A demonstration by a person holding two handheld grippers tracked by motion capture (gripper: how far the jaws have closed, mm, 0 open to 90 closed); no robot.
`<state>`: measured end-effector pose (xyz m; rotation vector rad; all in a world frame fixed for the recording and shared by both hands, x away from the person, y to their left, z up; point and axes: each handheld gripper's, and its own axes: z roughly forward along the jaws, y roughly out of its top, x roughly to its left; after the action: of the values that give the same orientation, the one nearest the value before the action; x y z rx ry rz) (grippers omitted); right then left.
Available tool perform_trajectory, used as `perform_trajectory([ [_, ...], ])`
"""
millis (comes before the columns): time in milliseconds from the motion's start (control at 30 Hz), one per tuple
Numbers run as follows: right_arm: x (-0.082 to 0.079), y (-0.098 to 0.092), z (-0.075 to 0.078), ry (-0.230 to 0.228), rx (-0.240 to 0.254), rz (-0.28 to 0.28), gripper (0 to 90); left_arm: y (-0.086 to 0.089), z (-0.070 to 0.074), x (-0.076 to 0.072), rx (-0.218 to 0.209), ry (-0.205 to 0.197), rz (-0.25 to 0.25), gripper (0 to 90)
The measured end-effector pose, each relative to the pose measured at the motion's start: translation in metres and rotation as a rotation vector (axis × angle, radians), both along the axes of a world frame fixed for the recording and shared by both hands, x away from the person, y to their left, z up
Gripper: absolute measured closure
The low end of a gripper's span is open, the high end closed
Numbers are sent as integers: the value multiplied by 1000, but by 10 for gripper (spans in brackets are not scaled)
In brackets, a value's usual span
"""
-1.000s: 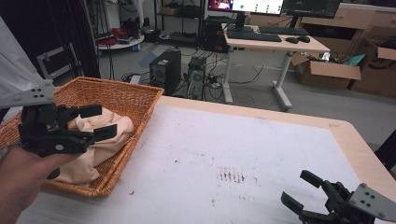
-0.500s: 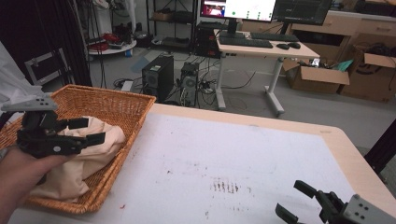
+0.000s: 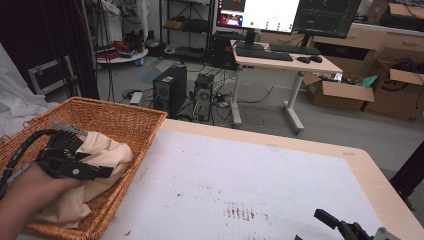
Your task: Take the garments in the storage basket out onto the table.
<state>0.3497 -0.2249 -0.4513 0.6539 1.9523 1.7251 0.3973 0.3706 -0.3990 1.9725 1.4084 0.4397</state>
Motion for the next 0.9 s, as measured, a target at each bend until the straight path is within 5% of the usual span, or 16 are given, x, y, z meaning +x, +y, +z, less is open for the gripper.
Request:
perform_trajectory([
  [133, 0, 0, 0, 0, 0, 0, 143, 1, -13, 9, 31, 121, 45, 188],
  [233, 0, 0, 0, 0, 0, 0, 143, -1, -16, 12, 57, 142, 40, 246],
  [433, 0, 0, 0, 1, 1, -1, 143, -5, -14, 12, 68, 155, 19, 603],
  [633, 0, 0, 0, 2, 0, -2, 143, 0, -8, 10, -76, 179, 14, 693],
  [667, 0, 0, 0, 2, 0, -2, 143, 3, -4, 6, -126, 156, 3, 697],
  [700, 0, 0, 0, 2, 0, -2, 143, 3, -4, 6, -126, 156, 3, 699],
  [733, 0, 0, 0, 2, 0, -2, 143, 6, 3, 2, -181, 121, -8, 699],
  [767, 0, 0, 0, 2, 0, -2, 143, 6, 3, 2, -181, 121, -8, 700],
  [900, 0, 0, 0, 2, 0, -1, 143, 14, 14, -7, -306, 51, -43, 702],
])
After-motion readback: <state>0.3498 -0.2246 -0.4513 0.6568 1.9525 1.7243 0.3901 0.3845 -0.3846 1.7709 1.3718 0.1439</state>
